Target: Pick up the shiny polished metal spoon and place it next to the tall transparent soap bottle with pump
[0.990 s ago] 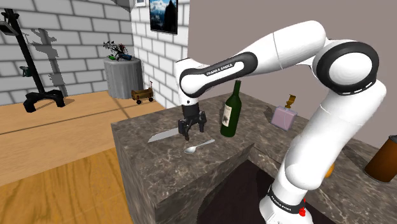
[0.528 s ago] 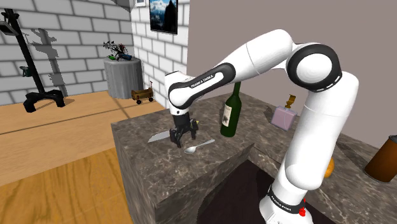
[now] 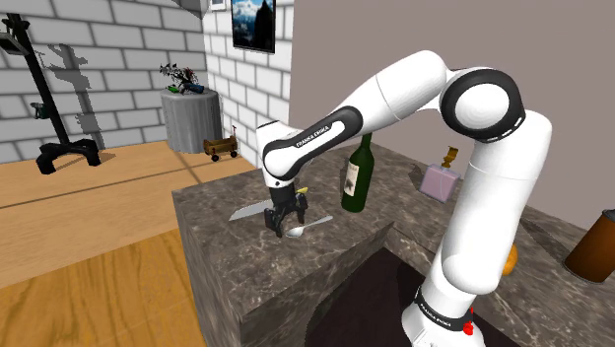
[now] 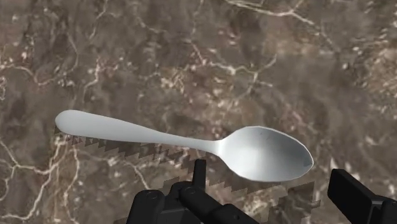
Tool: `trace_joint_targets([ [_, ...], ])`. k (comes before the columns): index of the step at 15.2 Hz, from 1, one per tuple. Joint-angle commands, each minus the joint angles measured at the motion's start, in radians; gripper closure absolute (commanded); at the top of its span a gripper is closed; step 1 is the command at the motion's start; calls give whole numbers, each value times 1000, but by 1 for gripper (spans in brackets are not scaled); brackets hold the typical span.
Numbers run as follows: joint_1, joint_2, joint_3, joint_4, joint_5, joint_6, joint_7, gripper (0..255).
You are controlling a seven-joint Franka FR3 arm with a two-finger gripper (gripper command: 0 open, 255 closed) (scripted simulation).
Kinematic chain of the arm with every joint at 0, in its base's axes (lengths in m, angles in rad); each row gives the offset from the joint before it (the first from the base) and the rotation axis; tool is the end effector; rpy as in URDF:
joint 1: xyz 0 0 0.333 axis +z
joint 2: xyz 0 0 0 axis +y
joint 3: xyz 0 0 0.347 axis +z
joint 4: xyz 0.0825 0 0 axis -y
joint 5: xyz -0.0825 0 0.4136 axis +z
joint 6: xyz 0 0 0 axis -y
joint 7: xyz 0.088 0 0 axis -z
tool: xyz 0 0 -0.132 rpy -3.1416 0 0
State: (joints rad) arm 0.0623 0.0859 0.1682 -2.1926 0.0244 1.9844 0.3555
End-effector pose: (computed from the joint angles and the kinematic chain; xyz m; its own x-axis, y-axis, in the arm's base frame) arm 0.5115 0.1221 0.3143 0.9490 -0.1406 -0.2823 -0.1259 -0.9896 0.0697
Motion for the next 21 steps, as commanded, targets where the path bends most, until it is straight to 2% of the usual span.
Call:
trace_joint_targets([
  [1,0,0,0,-1,0,2,0,0],
  [4,0,0,0,-1,0,1,0,0],
  [5,0,0,0,-1,0,1,0,255],
  [14,0,0,0,-1,0,2,0,255],
  [21,-1,-50,0,39,7,-89,-4,255],
])
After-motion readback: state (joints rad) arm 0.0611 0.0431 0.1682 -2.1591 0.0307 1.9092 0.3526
